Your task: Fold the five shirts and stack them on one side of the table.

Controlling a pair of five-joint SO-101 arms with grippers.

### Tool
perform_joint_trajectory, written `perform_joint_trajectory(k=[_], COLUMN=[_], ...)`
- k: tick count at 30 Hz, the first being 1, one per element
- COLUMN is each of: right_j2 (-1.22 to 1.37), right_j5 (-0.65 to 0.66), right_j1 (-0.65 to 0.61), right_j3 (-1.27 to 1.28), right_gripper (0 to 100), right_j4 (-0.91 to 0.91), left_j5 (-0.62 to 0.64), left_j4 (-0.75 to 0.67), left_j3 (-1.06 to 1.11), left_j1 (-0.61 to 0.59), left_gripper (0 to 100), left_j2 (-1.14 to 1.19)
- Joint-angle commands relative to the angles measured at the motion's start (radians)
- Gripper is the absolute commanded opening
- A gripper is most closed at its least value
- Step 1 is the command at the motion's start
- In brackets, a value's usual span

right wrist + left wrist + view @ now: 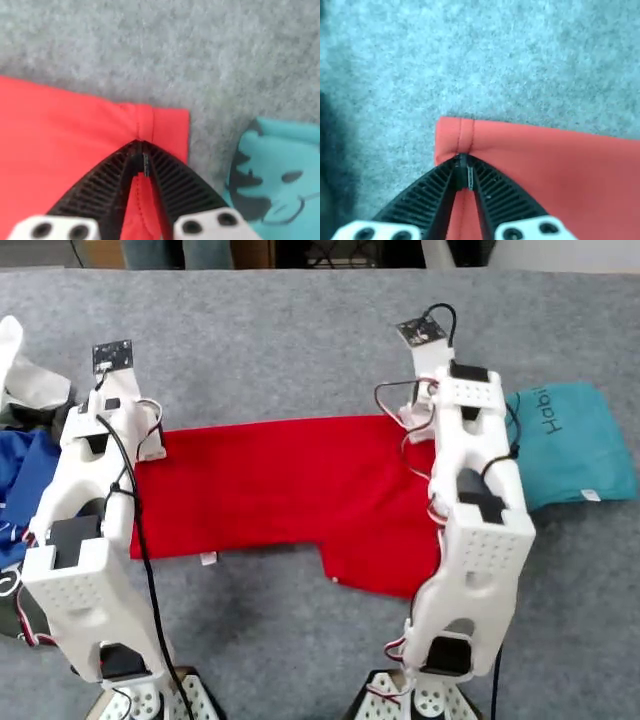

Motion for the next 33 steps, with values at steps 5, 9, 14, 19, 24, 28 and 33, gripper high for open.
perform_joint_trajectory(k=[5,9,14,19,24,28,33], right_j2=[-0.226,-0.318,-0.429,-0.613,-0.848,-0.983,-1.018], right_j5=[0.072,0.212,0.351,0.448,0.542,0.574,0.574], right_j1=[-0.028,-0.052,-0.089,-0.153,-0.245,-0.299,-0.358], right_j3=[-0.093,-0.101,-0.079,0.159,0.499,0.746,1.036], right_gripper=[1.5,1.5,2.1,5.3,10.4,10.9,11.0], right_j4=[0.321,0.483,0.681,0.678,0.624,0.506,0.288], left_j5=[0.003,0.006,0.006,0.006,-0.002,0.002,0.000], left_j4=[-0.032,-0.029,0.015,0.015,0.015,0.015,0.015], left_j3=[-0.024,-0.028,-0.050,-0.050,-0.050,-0.054,-0.051], left_j1=[-0.018,-0.036,-0.039,-0.041,-0.031,-0.031,-0.028], left_gripper=[3,3,3,3,3,3,3], left_j2=[0.005,0.005,0.005,0.005,0.005,0.005,0.005])
